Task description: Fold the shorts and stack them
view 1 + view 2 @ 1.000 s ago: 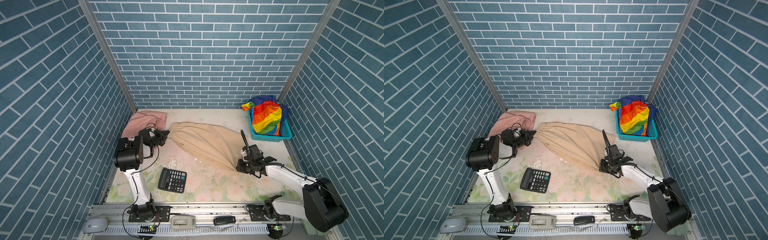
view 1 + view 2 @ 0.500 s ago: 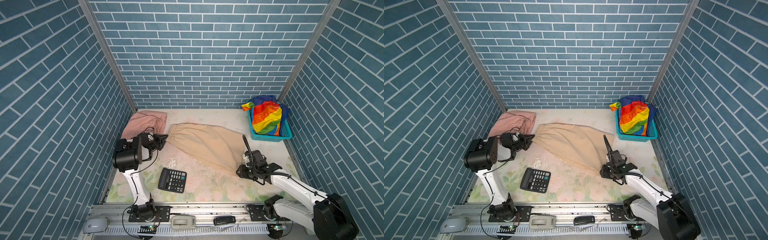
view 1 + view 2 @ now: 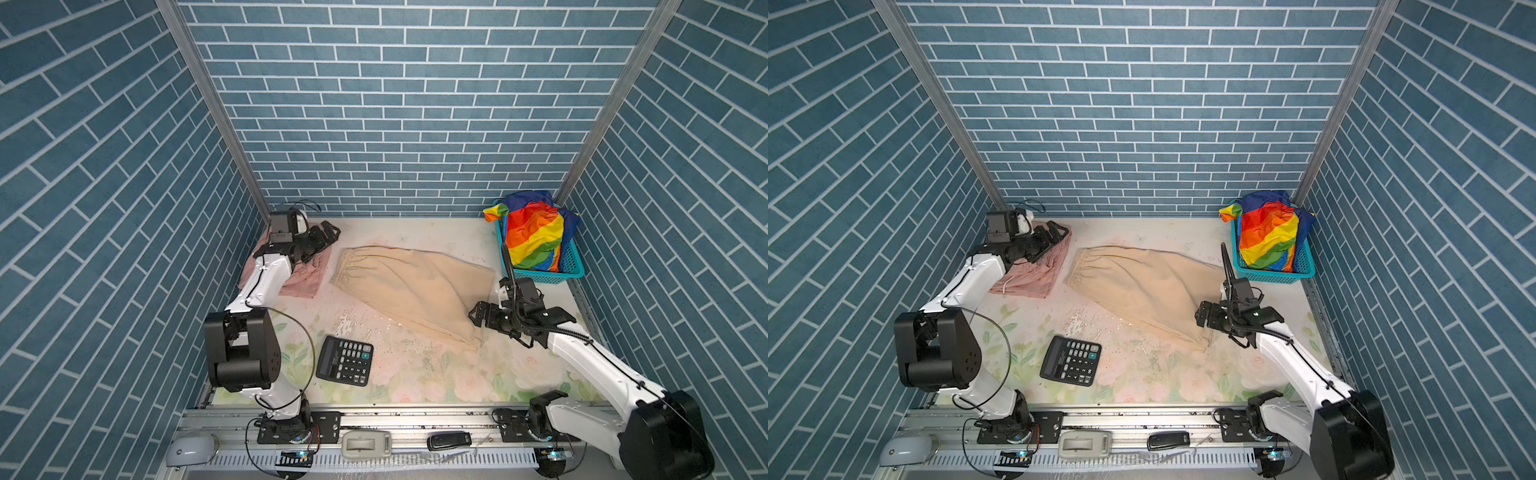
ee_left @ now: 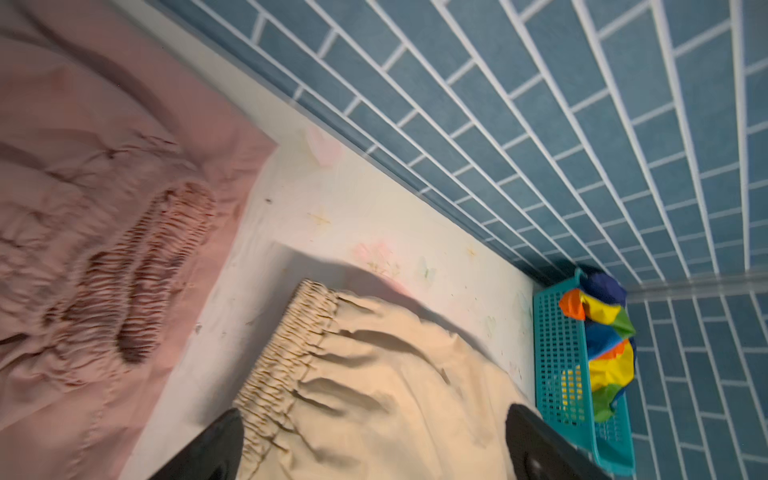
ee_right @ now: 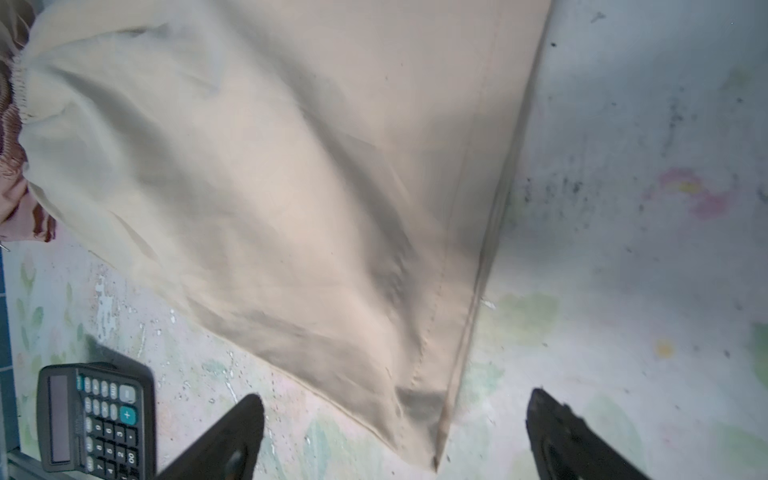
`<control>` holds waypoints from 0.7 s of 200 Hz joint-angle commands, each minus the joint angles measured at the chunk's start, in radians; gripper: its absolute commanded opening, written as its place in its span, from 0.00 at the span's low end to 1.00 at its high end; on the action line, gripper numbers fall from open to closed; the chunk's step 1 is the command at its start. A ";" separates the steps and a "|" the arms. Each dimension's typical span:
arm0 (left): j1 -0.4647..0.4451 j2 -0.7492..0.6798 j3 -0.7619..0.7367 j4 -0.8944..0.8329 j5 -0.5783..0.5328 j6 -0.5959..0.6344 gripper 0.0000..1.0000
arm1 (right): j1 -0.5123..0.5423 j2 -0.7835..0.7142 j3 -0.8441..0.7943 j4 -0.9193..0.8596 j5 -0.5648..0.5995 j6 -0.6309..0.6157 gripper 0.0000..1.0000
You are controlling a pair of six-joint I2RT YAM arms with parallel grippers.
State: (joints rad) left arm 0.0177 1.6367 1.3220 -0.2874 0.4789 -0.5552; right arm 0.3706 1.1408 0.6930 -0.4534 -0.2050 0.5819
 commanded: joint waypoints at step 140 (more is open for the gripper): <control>-0.084 0.427 0.282 -0.425 -0.128 0.309 1.00 | -0.024 0.246 0.028 0.220 -0.145 0.032 0.99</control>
State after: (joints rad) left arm -0.0544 1.9892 1.5692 -0.6506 0.3653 -0.3168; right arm 0.3561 1.3857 0.7364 -0.2493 -0.3294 0.6060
